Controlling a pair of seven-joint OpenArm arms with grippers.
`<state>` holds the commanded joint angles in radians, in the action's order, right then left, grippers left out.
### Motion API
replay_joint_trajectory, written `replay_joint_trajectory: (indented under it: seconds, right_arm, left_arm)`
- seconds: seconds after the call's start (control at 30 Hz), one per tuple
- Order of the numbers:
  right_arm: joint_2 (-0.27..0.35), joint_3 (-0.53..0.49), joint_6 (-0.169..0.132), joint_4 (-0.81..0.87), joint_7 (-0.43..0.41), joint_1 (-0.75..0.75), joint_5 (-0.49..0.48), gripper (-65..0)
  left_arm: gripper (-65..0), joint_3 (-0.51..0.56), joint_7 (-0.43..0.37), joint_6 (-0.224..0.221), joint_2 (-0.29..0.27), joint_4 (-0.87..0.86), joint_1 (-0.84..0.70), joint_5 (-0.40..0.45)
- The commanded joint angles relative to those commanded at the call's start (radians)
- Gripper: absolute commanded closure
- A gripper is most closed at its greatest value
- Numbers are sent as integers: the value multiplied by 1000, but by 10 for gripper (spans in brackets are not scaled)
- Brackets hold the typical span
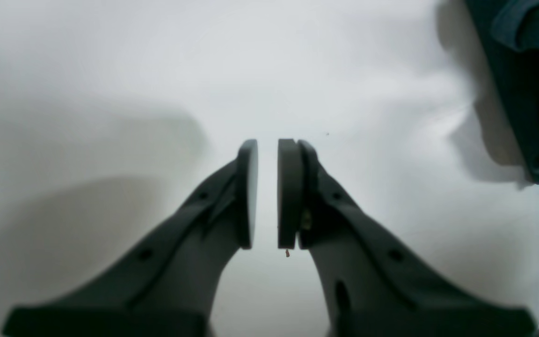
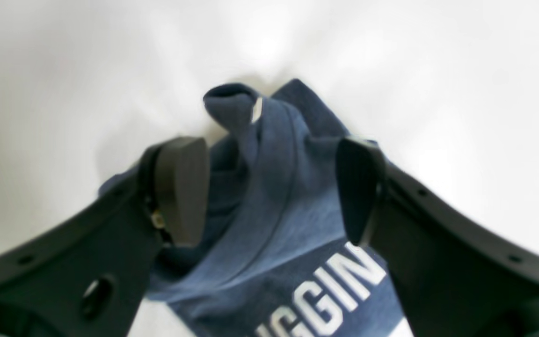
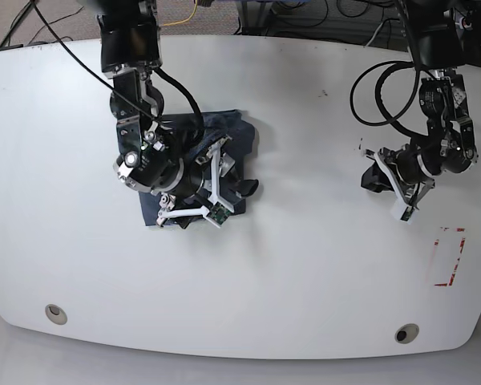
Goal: Layout the t-shirt on the table in an organized manner, then fold the t-shirt properly
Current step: 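Unfold the flap with the right gripper, exposing the printed text, then move both grippers to opposite edges of the folded shirt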
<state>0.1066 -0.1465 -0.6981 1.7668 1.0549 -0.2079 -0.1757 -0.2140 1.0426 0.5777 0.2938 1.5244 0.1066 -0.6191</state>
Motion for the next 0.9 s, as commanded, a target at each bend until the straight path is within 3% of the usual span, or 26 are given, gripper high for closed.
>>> replay_joint_trajectory:
  seconds: [0.2,0.43,0.63,0.9]
  right_arm:
    - [0,0,0,-152,-94,-11,0,-382]
    - [-6,-3,0,-344,-204,-40,-5,-258]
    - [-8,-3,0,-362,-238,-68,-9,-166]
    - [-8,-2,0,-365,-239,-115,-9,-174]
  left_arm:
    - [-64,0,0,0,0,0,2,0]
    - [-64,-2,0,0,2,0,0,2]
    - [-64,-2,0,0,2,0,0,3]
    - [-64,0,0,0,0,0,0,3]
